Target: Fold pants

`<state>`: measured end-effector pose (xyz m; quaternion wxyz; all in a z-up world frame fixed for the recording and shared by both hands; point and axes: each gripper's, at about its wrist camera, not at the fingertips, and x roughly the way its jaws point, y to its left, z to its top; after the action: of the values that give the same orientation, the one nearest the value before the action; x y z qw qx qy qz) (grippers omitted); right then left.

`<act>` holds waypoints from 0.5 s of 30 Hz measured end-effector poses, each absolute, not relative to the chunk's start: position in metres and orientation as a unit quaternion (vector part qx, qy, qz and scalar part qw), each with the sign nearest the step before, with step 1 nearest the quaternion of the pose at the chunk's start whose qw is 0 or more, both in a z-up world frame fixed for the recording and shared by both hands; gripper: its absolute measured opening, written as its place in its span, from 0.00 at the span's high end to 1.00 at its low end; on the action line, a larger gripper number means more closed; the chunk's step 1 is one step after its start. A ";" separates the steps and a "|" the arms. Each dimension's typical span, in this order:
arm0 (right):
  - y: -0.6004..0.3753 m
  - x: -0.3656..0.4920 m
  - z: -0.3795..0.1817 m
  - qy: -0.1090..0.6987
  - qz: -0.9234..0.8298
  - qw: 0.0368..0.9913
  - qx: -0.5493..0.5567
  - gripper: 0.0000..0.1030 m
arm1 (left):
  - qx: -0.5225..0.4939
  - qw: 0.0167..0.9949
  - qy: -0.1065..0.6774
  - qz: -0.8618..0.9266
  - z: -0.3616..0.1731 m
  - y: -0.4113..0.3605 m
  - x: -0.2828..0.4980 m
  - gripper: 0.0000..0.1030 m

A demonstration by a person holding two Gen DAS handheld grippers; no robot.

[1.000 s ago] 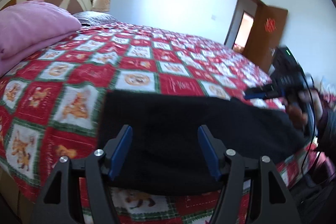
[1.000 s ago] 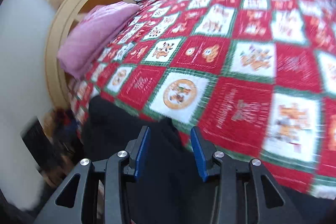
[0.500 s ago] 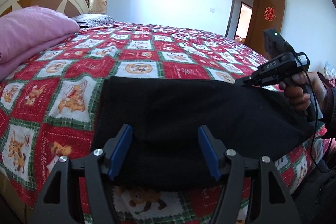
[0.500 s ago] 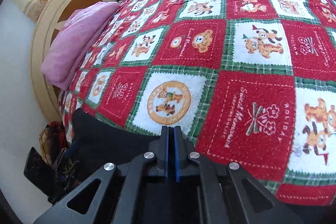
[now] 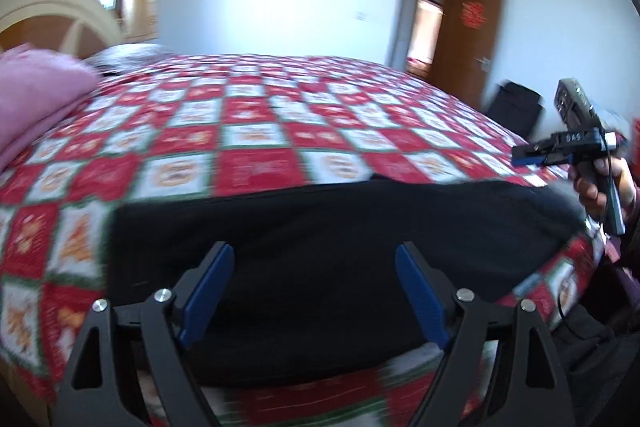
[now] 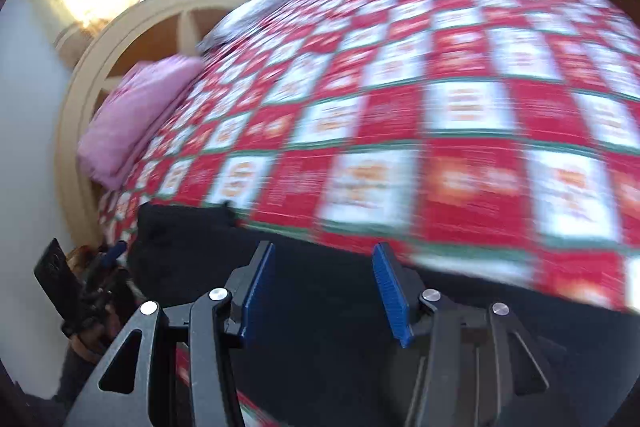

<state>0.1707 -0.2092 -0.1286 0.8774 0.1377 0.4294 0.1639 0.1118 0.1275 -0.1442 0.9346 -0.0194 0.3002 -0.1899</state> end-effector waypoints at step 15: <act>-0.465 -0.022 -0.107 0.314 -0.147 0.898 0.271 0.49 | 0.124 0.840 0.322 -0.418 -0.144 -0.078 0.100 0.40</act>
<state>-0.0217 -0.4651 -0.1074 0.8982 0.2705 0.3141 -0.1466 0.0999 -0.0780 -0.1442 0.8404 0.1236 0.3219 -0.4181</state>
